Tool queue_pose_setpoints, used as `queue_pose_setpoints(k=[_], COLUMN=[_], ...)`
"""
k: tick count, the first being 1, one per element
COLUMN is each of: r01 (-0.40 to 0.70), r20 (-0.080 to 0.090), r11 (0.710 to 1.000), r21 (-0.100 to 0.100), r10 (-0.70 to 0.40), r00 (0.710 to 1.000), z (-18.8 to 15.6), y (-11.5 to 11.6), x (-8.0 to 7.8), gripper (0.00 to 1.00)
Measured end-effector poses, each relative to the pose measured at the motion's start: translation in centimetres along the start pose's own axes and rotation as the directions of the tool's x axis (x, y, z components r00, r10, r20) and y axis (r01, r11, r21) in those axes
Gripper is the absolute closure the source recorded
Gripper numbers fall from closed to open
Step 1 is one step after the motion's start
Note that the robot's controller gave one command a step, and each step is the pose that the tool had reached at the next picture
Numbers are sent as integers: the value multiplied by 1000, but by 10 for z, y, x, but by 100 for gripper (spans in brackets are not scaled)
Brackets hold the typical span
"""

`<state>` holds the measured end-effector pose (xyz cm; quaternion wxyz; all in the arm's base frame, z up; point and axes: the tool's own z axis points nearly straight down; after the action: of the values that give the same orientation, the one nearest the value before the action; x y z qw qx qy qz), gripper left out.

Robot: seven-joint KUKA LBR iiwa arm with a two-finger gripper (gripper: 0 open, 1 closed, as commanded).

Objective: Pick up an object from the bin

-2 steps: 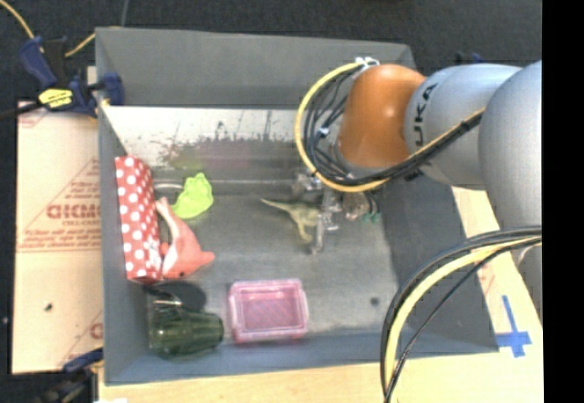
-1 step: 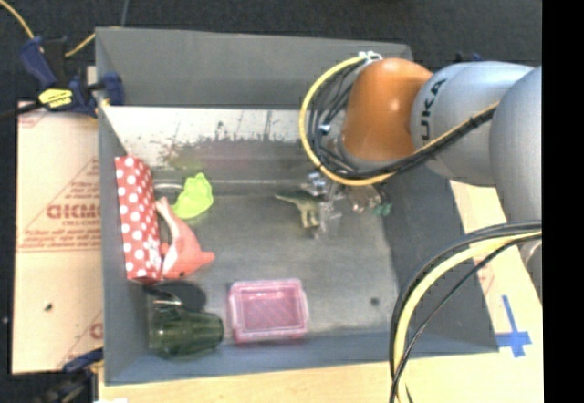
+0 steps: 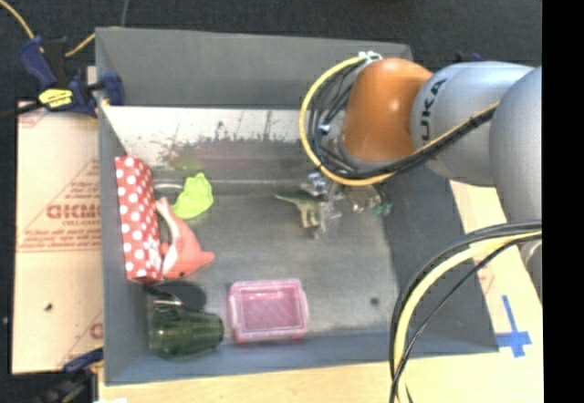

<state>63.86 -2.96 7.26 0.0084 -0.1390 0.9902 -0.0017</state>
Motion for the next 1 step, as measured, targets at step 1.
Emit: queue_pose_setpoints(k=[1], r01=[0], r20=[-11], r11=[1000], r21=[-4], r10=[0], r00=[1000], z=[-14], y=[1], x=[3], gripper=[100])
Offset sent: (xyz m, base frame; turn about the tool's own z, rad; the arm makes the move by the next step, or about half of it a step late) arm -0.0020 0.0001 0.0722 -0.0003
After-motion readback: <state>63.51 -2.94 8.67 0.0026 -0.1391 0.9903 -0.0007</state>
